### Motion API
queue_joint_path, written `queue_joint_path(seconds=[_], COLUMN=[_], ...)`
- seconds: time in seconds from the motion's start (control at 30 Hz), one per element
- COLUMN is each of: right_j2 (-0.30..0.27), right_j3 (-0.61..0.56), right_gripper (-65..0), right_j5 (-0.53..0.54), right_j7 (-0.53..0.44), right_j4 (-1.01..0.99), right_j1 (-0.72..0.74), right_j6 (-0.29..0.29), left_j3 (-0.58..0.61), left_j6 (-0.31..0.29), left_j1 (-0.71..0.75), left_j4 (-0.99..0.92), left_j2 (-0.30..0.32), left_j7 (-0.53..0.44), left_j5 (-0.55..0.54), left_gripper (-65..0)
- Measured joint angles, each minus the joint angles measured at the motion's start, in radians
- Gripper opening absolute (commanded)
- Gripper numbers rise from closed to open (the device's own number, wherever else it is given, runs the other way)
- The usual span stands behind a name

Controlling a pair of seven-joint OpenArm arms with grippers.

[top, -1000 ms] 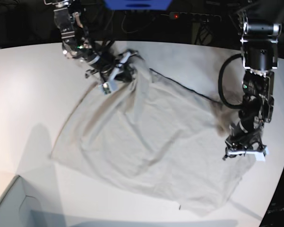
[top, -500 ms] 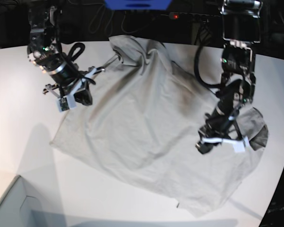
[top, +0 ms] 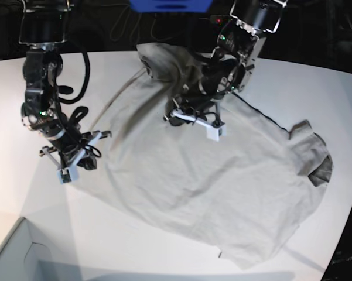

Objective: Layout the t-shirt on the table in an organized manner, then fold the t-shirt properly
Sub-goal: 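Pull the shirt edge with both grippers to reposition it, then grasp the shirt with both grippers and lift it to fold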

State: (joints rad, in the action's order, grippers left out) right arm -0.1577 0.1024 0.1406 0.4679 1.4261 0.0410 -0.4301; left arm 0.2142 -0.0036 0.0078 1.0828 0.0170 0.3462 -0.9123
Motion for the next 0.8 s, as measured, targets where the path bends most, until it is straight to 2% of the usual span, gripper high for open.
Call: queue_joint_path(seconds=[0.1,0.23,0.4,0.53,0.63,0.8], right_j2=[-0.004,0.002,0.005,0.072,0.138,0.169], right_j3=[0.000,-0.008,-0.106,-0.196,-0.265,-0.406], right_gripper=[-65.0,-65.0,-65.0,-65.0,-65.0,-65.0], right_j5=[-0.005,-0.005,-0.003,-0.006,-0.002,-0.007], right_j7=[0.010,0.001,-0.009,-0.011,-0.061,-0.074], right_j4=[-0.093,-0.249,-0.369,-0.378,-0.378,-0.378], right_j1=[0.054,0.150,0.231,0.235,0.236,0.241], right_j6=[0.000,0.000,0.001,0.000,0.000,0.000], left_j3=[-0.019,-0.149,-0.275,-0.291,-0.288,-0.293], left_j6=[-0.015,-0.031,0.011,0.025,0.024,0.021], left_j1=[-0.036,-0.029,-0.056,-0.083,-0.140,-0.191], left_j4=[-0.023,-0.024,-0.041,-0.050,-0.051,-0.046], left_j2=[0.078,0.156,0.239,0.287,0.302,0.338], left_j7=[-0.011,-0.016,-0.006,0.014,0.016,0.003], left_j5=[-0.017,-0.031,-0.001,0.005,0.003,0.003], left_gripper=[-65.0,-65.0,-65.0,-65.0,-65.0,-65.0])
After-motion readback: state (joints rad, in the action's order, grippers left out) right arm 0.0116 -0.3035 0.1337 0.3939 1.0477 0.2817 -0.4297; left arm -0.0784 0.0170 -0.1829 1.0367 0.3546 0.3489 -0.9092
